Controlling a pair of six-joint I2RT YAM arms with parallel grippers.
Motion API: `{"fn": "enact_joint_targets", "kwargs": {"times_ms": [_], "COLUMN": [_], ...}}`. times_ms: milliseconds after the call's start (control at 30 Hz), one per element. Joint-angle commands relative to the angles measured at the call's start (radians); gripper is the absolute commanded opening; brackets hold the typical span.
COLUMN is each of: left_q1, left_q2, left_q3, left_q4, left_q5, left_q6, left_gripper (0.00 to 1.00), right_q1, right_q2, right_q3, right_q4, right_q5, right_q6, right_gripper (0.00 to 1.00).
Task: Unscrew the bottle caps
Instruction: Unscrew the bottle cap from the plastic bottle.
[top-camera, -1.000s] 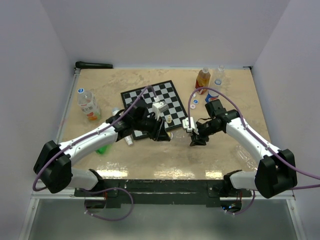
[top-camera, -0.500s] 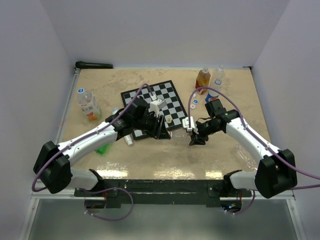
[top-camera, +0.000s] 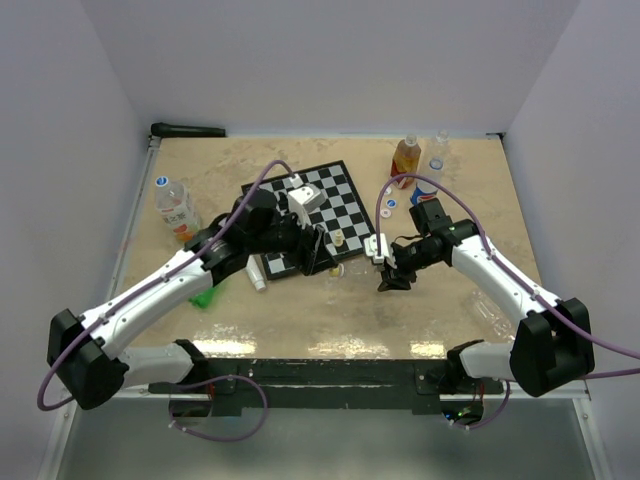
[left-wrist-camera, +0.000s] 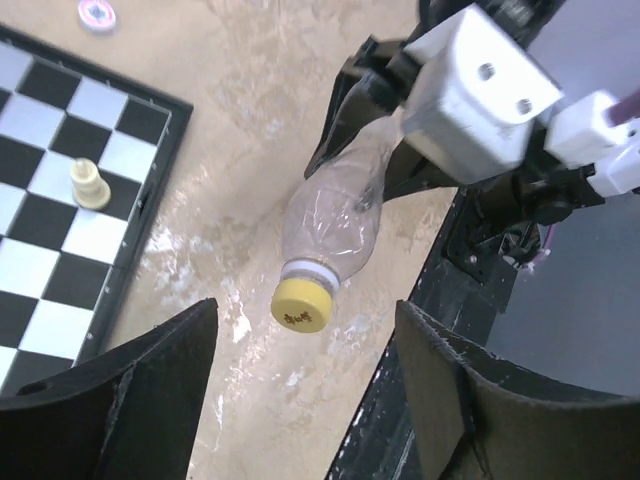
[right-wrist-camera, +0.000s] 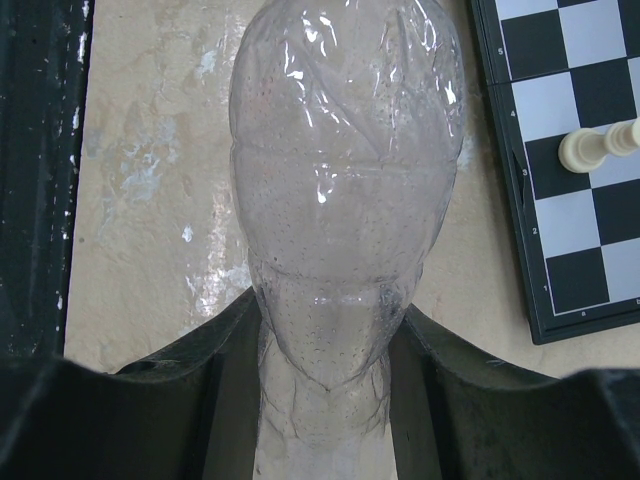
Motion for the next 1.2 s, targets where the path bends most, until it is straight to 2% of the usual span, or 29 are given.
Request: {"fn": "enact_joint_targets", "kwargs": {"times_ms": [0,67,233,400,567,1167], "left_q1": [0.006,0.006,0.004,0.001,-0.008,-0.027], "left_q2": [-0.096,-0.124,-0.152,-0.191,-0.26,-0.139], "left_q3": [0.007,-0.024,-0.078,-0.142,-0.259,-0.267], "left_q4": [0.101,0.15,0.207,0.228,0.354,0.345], "left_q5": [-0.033,-0.074,-0.045,0.079,0.182,0.196], "left_q6": [0.177,0.233,0.44,0.658,0.813,0.945], "left_gripper": [0.84,1.0,1.0,1.0,1.0,0.94], "right_q1": [0.006,0.006,0.005,0.006,0.006,0.006], "right_q2": [-0.009,-0.011,-0.012,-0.008,-0.006,0.0], "right_q3": [0.003,0.003,0.001,0.001,0.001,-0.002], "right_q4": [0.006,0.005,0.006,0.01,0.011,0.011], "right_q5": [-0.03,-0.03,-0.03,-0.028,-0.028,-0.025], "right_q6": [0.01,0.009,0.009,0.009,0.012,0.009], "right_gripper": [0.02,0.02,0.02,0.02,0.02,0.02]}}
